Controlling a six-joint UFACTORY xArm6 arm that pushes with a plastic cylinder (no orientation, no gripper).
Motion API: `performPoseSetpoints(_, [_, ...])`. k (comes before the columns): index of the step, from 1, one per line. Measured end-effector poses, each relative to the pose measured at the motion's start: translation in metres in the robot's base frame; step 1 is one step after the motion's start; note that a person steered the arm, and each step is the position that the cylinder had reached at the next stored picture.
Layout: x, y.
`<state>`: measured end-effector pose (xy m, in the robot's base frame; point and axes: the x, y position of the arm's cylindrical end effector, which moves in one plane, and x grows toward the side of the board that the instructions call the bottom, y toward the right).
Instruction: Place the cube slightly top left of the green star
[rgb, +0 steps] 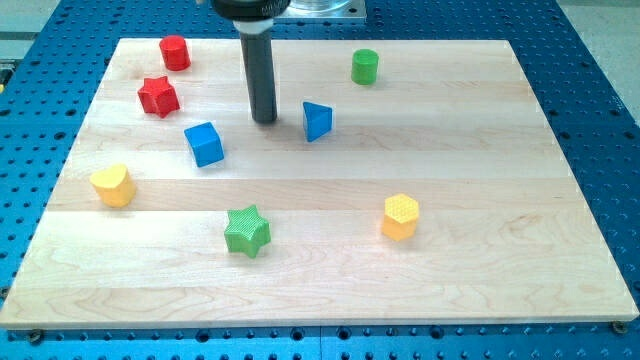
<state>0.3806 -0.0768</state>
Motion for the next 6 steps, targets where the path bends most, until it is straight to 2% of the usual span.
performPoseSetpoints(2, [0.024, -0.11])
performPoseSetpoints(3, [0.055, -0.124])
performPoseSetpoints(4, [0.093, -0.019])
performPoseSetpoints(5, [0.105, 0.059])
performPoseSetpoints(6, [0.148, 0.106])
